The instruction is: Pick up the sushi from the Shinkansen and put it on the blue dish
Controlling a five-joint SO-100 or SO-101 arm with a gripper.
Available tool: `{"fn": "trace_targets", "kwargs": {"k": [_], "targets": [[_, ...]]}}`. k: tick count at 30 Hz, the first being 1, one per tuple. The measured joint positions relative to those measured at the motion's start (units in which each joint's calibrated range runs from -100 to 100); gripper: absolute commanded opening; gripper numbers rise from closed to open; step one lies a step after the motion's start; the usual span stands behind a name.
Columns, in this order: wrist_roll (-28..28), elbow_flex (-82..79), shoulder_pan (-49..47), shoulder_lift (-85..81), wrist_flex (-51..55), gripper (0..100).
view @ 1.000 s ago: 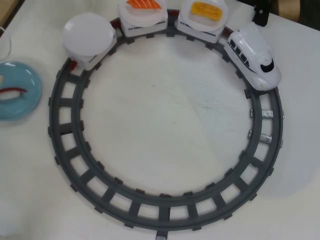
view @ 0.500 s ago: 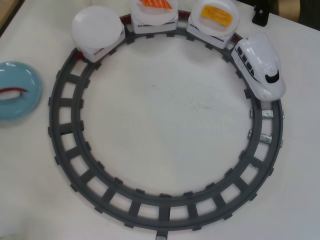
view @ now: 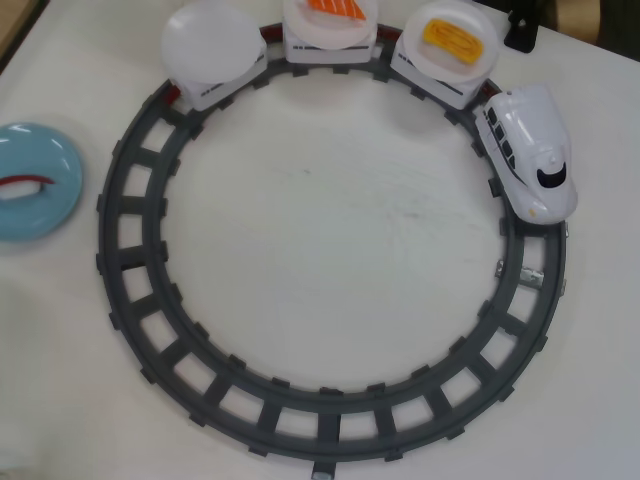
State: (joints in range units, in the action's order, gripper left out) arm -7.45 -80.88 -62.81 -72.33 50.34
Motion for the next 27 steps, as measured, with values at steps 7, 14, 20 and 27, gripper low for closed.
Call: {"fn": "trace_targets", "kwargs": {"k": [7, 14, 20, 27], "targets": [[-0.2, -6.9, -0.2, -11.3, 6.1, 3], [0.0, -10.4, -0.2, -20.7, 10.5, 3], [-0.1, -13.4, 0.0, -25.2, 11.1, 3], [-0.1, -13.9, -2.8, -25.4, 11.1, 3]]}}
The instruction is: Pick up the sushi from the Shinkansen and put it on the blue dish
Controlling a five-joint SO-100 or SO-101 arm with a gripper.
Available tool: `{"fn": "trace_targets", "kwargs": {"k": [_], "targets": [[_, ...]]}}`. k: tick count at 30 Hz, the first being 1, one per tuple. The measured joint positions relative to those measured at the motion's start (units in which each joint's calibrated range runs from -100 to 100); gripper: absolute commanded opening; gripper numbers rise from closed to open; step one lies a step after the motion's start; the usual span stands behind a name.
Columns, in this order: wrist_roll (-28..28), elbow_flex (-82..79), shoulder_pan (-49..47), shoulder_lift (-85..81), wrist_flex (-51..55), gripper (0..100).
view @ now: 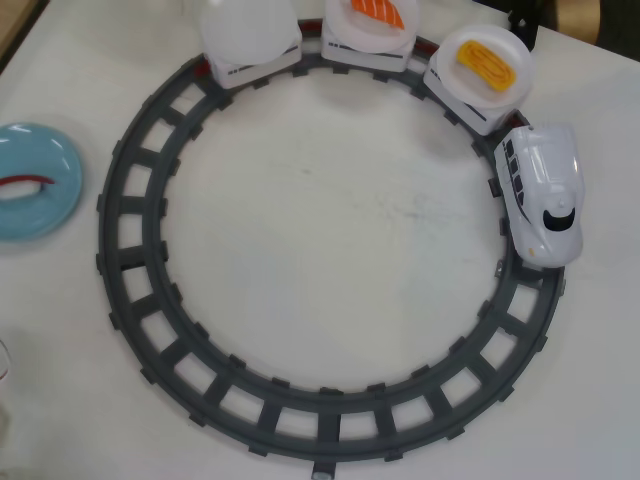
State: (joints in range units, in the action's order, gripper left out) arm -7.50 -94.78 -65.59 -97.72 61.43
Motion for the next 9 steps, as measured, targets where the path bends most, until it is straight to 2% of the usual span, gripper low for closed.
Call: {"fn": "trace_targets", "kwargs": {"k": [3, 9], "targets": [[0.0, 0.0, -3.6, 0.0, 0.0, 3], [0.0, 0.0, -4.2, 0.0, 0.0, 3]]}}
